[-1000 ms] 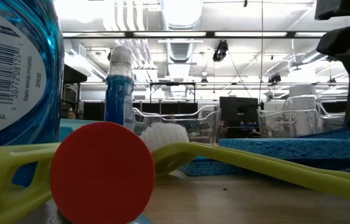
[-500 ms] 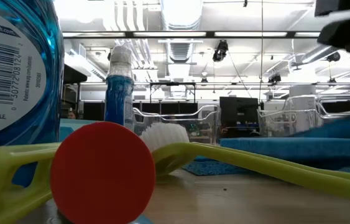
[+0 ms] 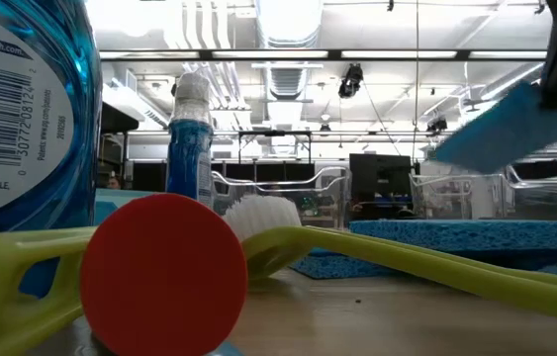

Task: Pick & Place Kitchen Sink Supplies
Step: Put the blue sponge in the right transparent bin

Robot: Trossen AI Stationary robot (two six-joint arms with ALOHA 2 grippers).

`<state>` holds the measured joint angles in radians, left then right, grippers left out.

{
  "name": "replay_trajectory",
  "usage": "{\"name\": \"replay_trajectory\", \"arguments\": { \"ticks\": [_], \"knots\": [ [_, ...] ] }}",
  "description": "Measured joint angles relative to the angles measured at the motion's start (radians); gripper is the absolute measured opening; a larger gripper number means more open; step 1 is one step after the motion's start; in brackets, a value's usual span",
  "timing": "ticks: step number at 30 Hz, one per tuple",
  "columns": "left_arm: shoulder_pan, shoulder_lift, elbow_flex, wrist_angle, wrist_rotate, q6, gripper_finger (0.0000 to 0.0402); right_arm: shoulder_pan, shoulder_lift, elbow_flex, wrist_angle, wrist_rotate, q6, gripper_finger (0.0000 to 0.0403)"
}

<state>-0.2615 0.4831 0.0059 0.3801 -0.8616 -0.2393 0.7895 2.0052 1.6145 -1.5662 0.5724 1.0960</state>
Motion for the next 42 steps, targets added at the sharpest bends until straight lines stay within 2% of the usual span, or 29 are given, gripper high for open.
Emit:
{"name": "replay_trajectory", "arguments": {
  "ticks": [4,11,16,20,28,32,42],
  "knots": [
    [0.0,0.0,0.0,0.0,0.0,0.0,0.0,0.0,-0.031,0.012,0.0,0.043,0.002,0.0009],
    [0.0,0.0,0.0,-0.013,0.0,0.0,0.0,-0.008,-0.133,-0.008,-0.005,0.128,0.178,0.0008],
    [0.0,0.0,0.0,-0.016,0.0,0.0,0.0,-0.023,-0.2,-0.013,-0.006,0.147,0.211,0.0008],
    [0.0,0.0,0.0,-0.016,0.0,0.0,0.0,-0.054,-0.241,-0.014,-0.005,0.161,0.197,0.0008],
    [0.0,0.0,0.0,-0.018,0.0,0.0,0.0,-0.175,-0.33,-0.04,-0.005,0.16,0.057,0.0008],
    [0.0,0.0,0.0,-0.018,0.0,0.0,0.0,-0.255,-0.396,-0.111,-0.004,0.158,0.002,0.0008],
    [0.0,0.0,0.0,-0.018,0.0,0.0,0.0,-0.473,-0.656,-0.422,-0.005,0.122,-0.053,0.0008]
  ]
}}
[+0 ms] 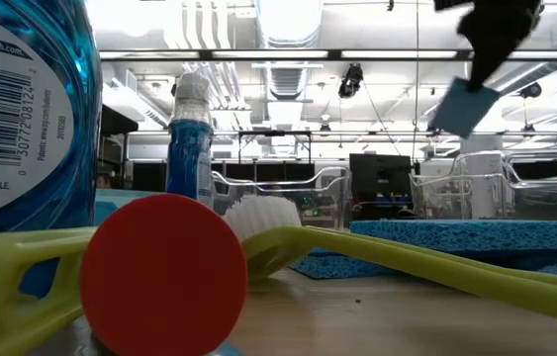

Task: Pick & Place Kitchen Sink Supplies
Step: Put the blue sponge in the right transparent bin

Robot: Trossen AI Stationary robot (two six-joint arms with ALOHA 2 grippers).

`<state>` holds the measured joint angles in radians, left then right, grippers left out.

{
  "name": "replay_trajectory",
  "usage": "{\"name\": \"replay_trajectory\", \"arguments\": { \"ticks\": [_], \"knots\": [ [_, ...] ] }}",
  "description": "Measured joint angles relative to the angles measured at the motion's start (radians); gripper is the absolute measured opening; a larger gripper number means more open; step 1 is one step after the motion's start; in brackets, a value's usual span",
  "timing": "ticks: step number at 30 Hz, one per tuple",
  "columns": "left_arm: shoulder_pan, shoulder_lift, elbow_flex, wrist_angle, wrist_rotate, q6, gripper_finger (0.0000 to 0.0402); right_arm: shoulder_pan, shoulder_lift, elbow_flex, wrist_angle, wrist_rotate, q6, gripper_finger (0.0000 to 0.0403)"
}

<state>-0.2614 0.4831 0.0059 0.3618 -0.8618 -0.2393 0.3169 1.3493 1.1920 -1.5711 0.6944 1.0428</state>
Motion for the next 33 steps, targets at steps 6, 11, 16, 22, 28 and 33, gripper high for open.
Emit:
{"name": "replay_trajectory", "arguments": {
  "ticks": [6,11,16,22,28,33],
  "knots": [
    [0.0,0.0,0.0,-0.004,0.0,0.0,0.0,-0.098,-0.119,-0.156,0.027,-0.017,0.0,0.0008],
    [0.0,0.0,0.0,-0.004,0.0,0.0,0.0,-0.13,-0.138,-0.246,0.065,-0.026,-0.013,0.0008],
    [0.0,0.0,0.0,-0.004,0.0,0.0,0.0,-0.131,-0.134,-0.304,0.106,-0.037,-0.026,0.0008],
    [0.0,0.0,0.0,-0.004,0.0,0.0,0.0,-0.162,-0.135,-0.363,0.19,-0.045,-0.063,0.0008],
    [0.0,0.0,0.0,-0.004,0.0,0.0,0.0,-0.192,-0.134,-0.408,0.299,-0.07,-0.148,0.0008],
    [0.0,0.0,0.0,-0.004,0.0,0.0,0.0,-0.217,-0.134,-0.411,0.303,-0.067,-0.158,0.001]
  ]
}}
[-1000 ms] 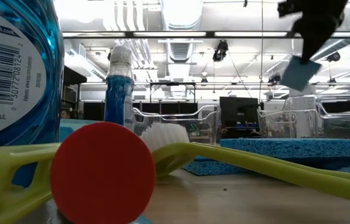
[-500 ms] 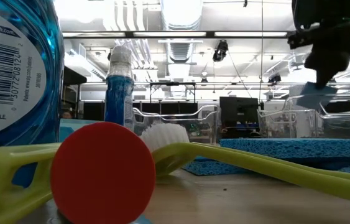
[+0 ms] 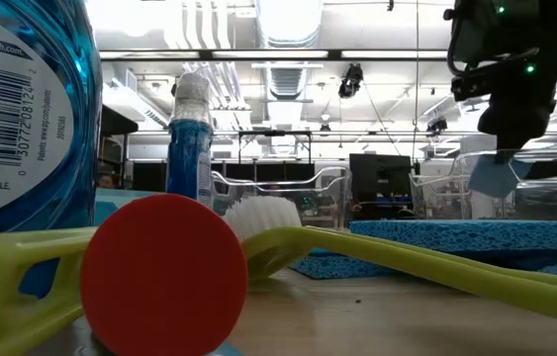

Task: Pick & Place Kitchen Sink Supplies
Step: Put the blue sponge in the right transparent bin

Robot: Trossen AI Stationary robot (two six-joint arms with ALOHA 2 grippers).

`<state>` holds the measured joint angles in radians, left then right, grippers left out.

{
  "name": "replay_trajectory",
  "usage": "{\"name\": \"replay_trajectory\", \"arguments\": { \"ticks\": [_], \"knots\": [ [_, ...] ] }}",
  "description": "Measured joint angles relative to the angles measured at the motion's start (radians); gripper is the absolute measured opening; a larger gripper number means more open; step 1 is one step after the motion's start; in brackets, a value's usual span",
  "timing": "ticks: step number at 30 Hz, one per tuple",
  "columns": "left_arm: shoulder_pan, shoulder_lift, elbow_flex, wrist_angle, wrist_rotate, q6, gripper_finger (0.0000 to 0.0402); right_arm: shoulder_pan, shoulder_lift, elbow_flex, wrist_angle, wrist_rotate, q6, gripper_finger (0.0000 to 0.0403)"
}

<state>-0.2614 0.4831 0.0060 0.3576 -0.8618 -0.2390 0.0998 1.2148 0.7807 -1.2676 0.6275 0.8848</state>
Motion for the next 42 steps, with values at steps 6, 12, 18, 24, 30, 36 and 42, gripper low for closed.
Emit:
{"name": "replay_trajectory", "arguments": {
  "ticks": [6,12,18,24,30,36,42],
  "knots": [
    [0.0,0.0,0.0,0.0,0.0,0.0,0.0,-0.039,0.0,0.0,0.004,0.001,-0.024,0.005],
    [0.0,0.0,0.0,0.0,0.0,0.0,0.0,-0.042,0.0,0.006,0.006,-0.009,-0.022,0.0107],
    [0.0,0.0,0.0,0.0,0.0,0.0,0.0,-0.032,-0.002,0.092,0.017,-0.088,-0.024,0.0134],
    [0.0,0.0,0.0,0.0,0.0,0.0,0.0,0.064,-0.002,0.19,0.138,-0.177,-0.113,0.0139],
    [0.0,0.0,0.0,0.0,0.0,0.0,0.0,0.212,-0.002,0.228,0.361,-0.242,-0.222,0.0133],
    [0.0,0.0,0.0,0.0,0.0,0.0,0.0,0.381,0.008,0.216,0.621,-0.309,-0.307,0.0136],
    [0.0,0.0,0.0,0.0,0.0,0.0,0.0,0.517,0.087,0.214,0.818,-0.313,-0.349,0.0138]
  ]
}}
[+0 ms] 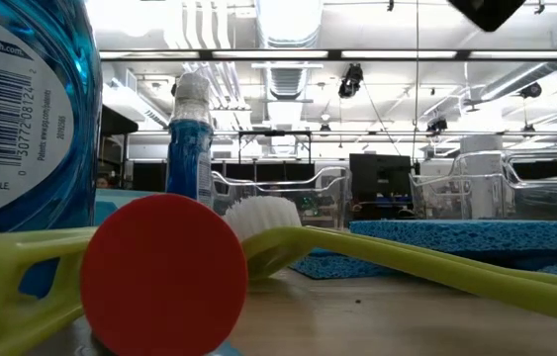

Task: Pick & Place Kitchen Sink Supplies
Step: Put the blue sponge in the right transparent bin

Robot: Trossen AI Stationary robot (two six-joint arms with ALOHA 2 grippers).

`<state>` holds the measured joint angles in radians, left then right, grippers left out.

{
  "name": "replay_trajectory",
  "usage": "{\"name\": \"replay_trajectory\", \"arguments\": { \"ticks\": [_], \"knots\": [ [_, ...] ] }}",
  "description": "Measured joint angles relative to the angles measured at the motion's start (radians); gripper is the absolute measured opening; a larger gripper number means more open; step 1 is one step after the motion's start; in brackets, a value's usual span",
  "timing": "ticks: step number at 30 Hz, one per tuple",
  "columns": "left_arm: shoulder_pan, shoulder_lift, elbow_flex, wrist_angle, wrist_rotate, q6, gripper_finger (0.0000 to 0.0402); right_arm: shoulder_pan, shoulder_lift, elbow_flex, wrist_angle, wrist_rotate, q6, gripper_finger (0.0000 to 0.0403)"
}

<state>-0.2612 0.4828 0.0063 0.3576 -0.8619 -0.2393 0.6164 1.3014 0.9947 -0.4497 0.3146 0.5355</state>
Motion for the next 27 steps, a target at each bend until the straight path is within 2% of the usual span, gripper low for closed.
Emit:
{"name": "replay_trajectory", "arguments": {
  "ticks": [6,11,19,27],
  "knots": [
    [0.0,0.0,0.0,-0.001,0.0,0.0,0.0,0.069,0.189,0.056,0.045,0.052,-0.089,0.0169],
    [0.0,0.0,0.0,-0.001,0.0,0.0,0.0,0.092,0.376,0.187,0.012,0.052,-0.054,0.0192],
    [0.0,0.0,0.0,-0.002,0.0,0.0,0.0,0.1,0.622,0.423,-0.283,0.078,-0.025,0.0181],
    [0.0,0.0,0.0,-0.003,0.0,0.0,0.0,0.1,0.769,0.544,-0.353,0.081,-0.034,0.0167]
  ]
}}
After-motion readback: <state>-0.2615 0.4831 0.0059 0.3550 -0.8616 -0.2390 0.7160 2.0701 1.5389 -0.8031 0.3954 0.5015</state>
